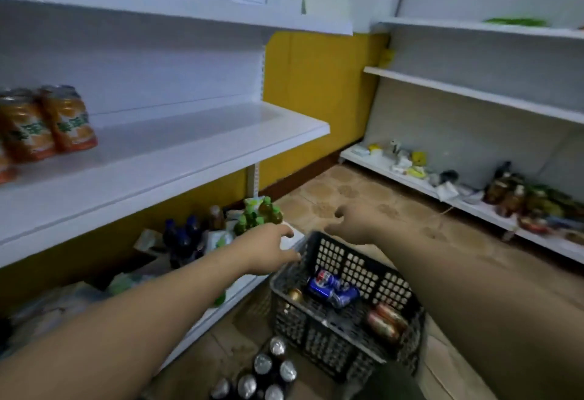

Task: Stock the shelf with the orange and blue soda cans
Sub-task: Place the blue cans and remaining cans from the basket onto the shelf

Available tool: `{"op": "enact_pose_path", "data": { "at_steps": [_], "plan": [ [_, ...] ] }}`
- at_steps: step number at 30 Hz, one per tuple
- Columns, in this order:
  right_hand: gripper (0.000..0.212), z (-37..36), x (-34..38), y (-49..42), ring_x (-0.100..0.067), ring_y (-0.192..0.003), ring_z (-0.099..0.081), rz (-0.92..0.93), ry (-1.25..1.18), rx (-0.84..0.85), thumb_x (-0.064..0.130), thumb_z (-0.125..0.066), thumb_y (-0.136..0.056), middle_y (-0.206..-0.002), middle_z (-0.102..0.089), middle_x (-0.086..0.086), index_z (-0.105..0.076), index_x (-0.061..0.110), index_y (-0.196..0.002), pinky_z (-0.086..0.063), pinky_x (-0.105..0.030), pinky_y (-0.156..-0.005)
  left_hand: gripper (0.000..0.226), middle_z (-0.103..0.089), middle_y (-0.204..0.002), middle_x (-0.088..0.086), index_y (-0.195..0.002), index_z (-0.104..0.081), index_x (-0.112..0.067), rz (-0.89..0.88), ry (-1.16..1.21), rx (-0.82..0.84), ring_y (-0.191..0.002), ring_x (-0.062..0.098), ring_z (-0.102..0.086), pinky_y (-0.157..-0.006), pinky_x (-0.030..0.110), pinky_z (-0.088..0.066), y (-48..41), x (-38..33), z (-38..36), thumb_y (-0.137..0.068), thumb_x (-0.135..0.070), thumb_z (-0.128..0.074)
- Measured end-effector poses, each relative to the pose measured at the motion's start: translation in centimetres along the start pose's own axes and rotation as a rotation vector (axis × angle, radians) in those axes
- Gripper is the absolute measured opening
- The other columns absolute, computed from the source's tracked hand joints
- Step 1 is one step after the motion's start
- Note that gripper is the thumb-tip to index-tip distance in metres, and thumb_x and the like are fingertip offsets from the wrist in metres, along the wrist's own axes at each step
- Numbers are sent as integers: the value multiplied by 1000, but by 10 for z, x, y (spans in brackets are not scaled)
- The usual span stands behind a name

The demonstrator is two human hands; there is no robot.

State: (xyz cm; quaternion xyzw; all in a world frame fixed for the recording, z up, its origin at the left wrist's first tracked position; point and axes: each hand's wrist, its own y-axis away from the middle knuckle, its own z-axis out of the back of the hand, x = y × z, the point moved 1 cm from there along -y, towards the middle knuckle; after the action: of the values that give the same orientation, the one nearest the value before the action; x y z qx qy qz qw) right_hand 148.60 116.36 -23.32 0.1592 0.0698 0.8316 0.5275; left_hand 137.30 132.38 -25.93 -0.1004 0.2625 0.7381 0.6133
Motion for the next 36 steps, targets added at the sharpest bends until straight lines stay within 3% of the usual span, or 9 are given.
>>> {"op": "enact_pose_path", "data": {
  "at_steps": [6,12,17,21,24,27,30,33,36],
  "plan": [
    [50,-71,-105,-44,-22,-103,-59,-172,-38,145,53,-54,-91,-117,-63,-6,-56,18,-125,-50,-34,-88,57,-53,-137,4,-137,-48,-20,-52,-40,188,-117,22,-54,-93,33,-47,-94,-27,-83,-89,-48,-59],
    [44,-159,-175,-111,-23,-109,-57,-265,-137,367,44,-53,-95,-125,-60,-8,-56,14,-126,-47,-36,-93,52,-57,-133,1,-135,-50,-21,26,-1,354,-114,18,-55,-90,28,-44,-192,-6,-164,-89,-43,-62],
    [37,-232,-205,-176,-18,-102,-54,-273,-224,455,41,-52,-96,-116,-58,-3,-53,19,-126,-45,-34,-93,50,-58,-126,0,-134,-51,-22,123,21,442,-97,12,-53,-87,29,-46,-270,29,-221,-89,-40,-63],
    [45,-287,-225,-227,-21,-108,-56,-317,-269,460,44,-52,-94,-122,-57,-7,-47,22,-132,-47,-38,-96,56,-56,-132,2,-137,-47,-20,167,-4,473,-105,16,-55,-83,27,-43,-329,58,-268,-88,-41,-63],
    [45,-327,-240,-266,-21,-108,-56,-323,-295,464,44,-53,-93,-123,-56,-7,-47,22,-132,-48,-39,-96,64,-51,-140,3,-141,-43,-19,171,-6,506,-119,21,-53,-96,31,-44,-369,78,-310,-87,-44,-63],
    [47,-366,-253,-303,-22,-113,-53,-308,-297,450,43,-56,-91,-129,-54,-7,-48,21,-132,-45,-39,-98,66,-51,-140,3,-143,-42,-19,175,1,538,-120,21,-53,-97,30,-43,-400,96,-350,-86,-44,-64],
    [63,-401,-265,-336,-28,-131,-40,-222,-136,379,40,-60,-90,-147,-39,-11,-35,21,-145,-38,-44,-106,67,-56,-135,2,-142,-42,-18,181,56,597,-116,20,-56,-99,33,-46,-423,119,-385,-85,-44,-66],
    [86,-431,-275,-365,-33,-147,-7,-50,159,361,37,-64,-87,-162,-5,-8,-10,28,-154,-18,-52,-115,71,-54,-138,3,-144,-39,-18,188,118,642,-118,20,-55,-100,38,-47,-437,139,-409,-83,-42,-69],
    [93,-464,-278,-387,-32,-148,3,45,295,358,36,-67,-85,-162,-1,-6,-4,29,-153,-5,-54,-116,72,-48,-143,3,-145,-37,-19,180,105,637,-122,21,-52,-101,37,-46,-444,155,-427,-85,-41,-68]
  ]
}}
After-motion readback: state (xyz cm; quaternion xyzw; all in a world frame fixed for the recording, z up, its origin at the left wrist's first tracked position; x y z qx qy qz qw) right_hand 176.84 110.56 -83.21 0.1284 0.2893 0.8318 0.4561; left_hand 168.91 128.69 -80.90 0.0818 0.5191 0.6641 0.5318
